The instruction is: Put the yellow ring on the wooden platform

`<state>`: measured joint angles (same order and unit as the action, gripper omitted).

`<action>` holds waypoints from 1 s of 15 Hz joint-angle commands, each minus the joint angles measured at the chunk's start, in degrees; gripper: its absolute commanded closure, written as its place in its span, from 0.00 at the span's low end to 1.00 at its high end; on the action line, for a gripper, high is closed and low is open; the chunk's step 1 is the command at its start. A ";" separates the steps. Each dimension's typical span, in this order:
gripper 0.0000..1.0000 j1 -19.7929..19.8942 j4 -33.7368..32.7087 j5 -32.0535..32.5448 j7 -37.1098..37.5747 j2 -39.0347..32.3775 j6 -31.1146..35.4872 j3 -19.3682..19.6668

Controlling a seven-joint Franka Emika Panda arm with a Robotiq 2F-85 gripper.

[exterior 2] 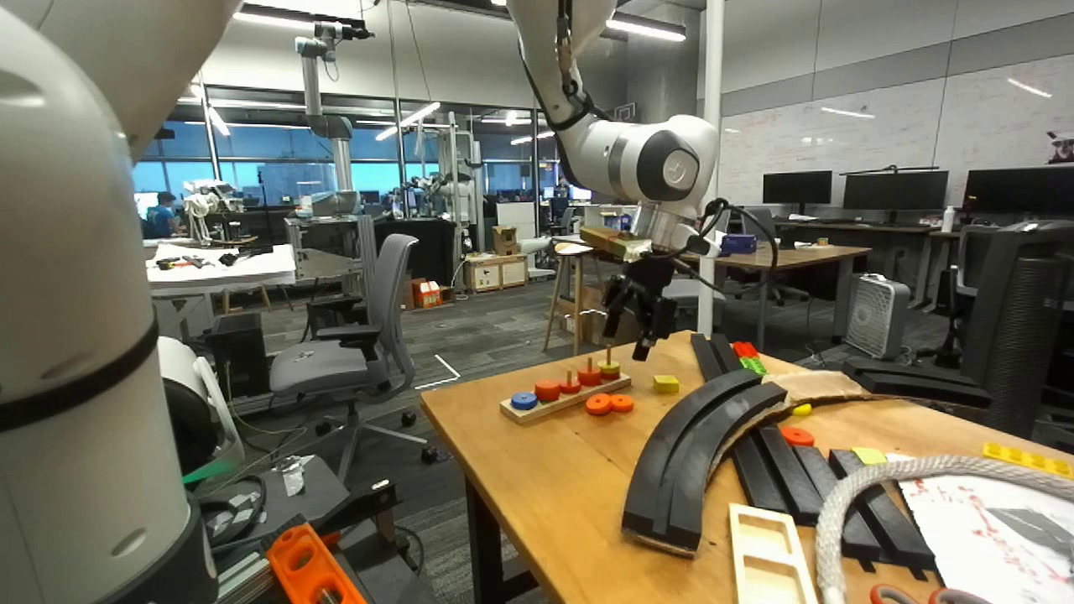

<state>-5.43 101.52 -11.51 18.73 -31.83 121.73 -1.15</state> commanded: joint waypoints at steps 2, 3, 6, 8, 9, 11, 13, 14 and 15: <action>0.00 -0.94 14.86 1.04 6.44 15.45 8.80 2.55; 0.00 -1.01 17.44 1.39 7.95 18.13 11.03 2.96; 0.00 -0.71 26.32 2.27 12.71 26.87 18.46 3.57; 0.00 -0.20 32.56 3.80 16.89 32.82 23.25 3.60; 0.00 0.30 35.71 4.34 19.00 35.56 25.65 3.38; 0.00 1.91 42.18 4.52 22.34 41.19 30.33 2.69; 0.00 3.62 48.91 3.23 22.88 47.00 33.48 2.12; 0.00 4.31 52.28 2.30 21.13 50.20 33.38 2.15; 0.00 4.60 55.19 1.25 17.93 53.40 32.14 2.52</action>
<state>-2.93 145.97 -8.23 39.92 10.31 152.60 2.05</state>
